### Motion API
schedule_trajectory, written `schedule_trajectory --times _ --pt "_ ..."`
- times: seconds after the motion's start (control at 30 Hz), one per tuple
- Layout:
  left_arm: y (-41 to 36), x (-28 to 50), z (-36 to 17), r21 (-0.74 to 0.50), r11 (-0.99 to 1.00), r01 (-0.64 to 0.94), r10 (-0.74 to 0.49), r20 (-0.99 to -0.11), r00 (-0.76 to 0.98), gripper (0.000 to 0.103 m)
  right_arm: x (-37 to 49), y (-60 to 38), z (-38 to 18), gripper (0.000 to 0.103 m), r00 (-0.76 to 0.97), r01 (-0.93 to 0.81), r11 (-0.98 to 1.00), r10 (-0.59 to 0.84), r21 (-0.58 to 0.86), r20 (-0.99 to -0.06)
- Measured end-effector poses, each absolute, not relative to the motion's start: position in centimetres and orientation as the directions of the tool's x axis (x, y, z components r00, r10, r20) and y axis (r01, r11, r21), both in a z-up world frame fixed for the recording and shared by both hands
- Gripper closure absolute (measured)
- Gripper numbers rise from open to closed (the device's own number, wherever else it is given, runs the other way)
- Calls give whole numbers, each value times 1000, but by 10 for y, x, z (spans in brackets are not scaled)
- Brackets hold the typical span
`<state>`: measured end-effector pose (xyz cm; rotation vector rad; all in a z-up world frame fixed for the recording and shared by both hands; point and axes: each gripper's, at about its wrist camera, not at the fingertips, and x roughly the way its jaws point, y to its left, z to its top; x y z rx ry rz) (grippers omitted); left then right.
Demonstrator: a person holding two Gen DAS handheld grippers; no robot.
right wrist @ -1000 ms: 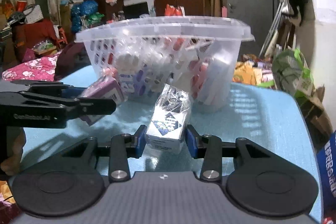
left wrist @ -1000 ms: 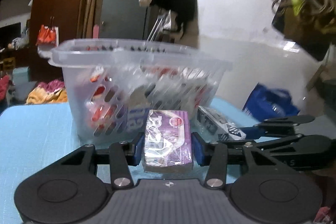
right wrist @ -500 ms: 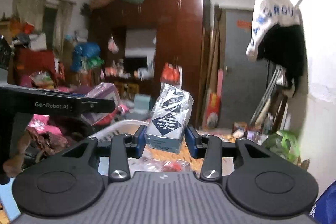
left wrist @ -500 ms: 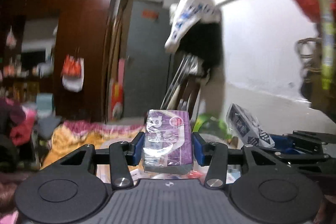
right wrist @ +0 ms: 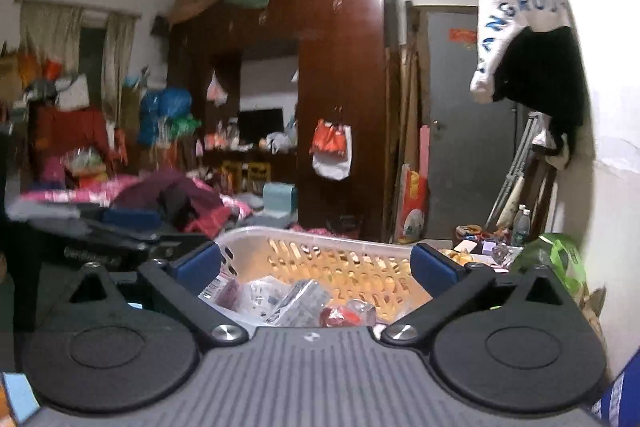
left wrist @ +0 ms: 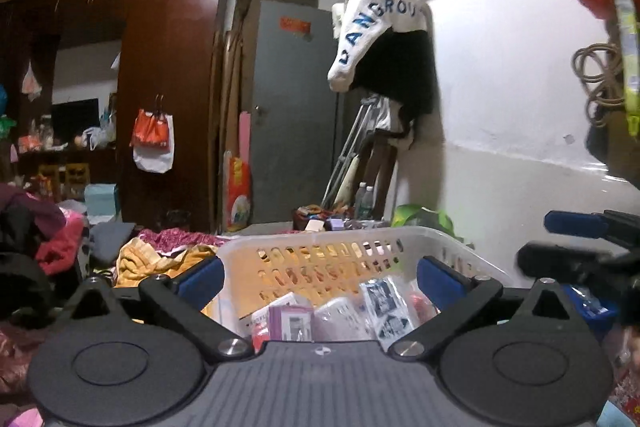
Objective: Organize objects
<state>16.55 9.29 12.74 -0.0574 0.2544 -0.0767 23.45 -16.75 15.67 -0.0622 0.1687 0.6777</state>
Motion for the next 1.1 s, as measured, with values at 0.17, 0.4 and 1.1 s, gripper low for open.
schedule_trajectory --times 0.17,0.4,1.1 --pt "91 160 124 -28 999 17 -24 -258 966 0 225 -178 153 0 861 -478 878 465 -14 -204" --pt "88 150 124 -55 997 48 -63 -301 952 0 231 -199 134 0 844 -479 876 444 -54 -301" --pt "73 141 103 -33 999 38 -47 -342 938 0 221 -216 115 0 850 -454 891 439 17 -292"
